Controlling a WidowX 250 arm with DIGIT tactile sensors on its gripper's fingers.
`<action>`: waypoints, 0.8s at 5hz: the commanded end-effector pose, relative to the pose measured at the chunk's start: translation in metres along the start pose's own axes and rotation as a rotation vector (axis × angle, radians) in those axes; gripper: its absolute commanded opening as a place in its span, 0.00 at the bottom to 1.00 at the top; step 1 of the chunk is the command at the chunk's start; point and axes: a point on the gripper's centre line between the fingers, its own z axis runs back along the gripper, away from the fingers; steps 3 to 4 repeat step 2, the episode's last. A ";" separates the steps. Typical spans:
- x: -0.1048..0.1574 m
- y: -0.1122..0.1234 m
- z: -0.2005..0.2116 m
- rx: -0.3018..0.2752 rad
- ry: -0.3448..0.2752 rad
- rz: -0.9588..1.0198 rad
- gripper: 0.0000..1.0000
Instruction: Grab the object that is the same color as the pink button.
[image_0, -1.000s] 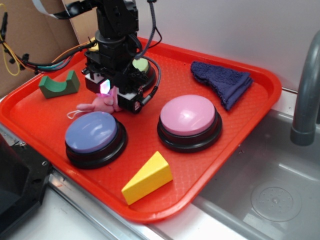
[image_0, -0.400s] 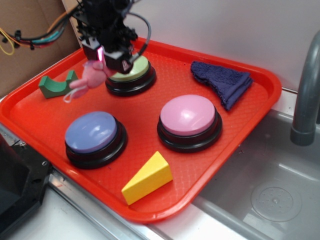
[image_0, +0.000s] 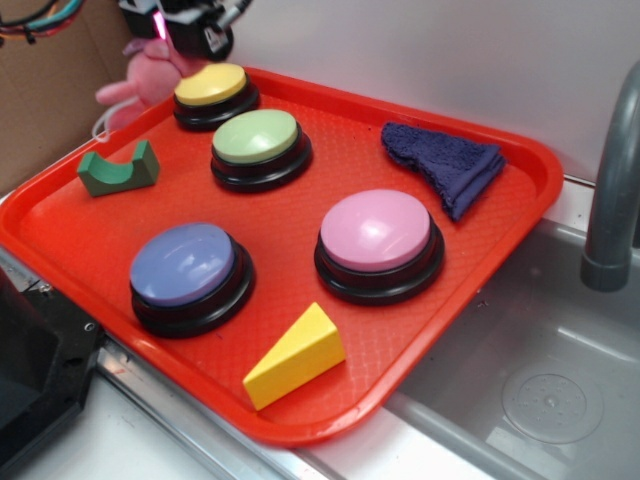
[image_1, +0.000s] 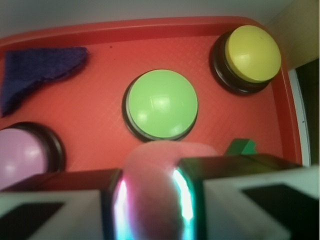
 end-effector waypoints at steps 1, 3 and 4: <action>0.000 0.029 0.054 -0.088 -0.189 0.050 0.00; -0.001 0.028 0.050 -0.089 -0.173 0.017 0.00; -0.001 0.028 0.050 -0.089 -0.173 0.017 0.00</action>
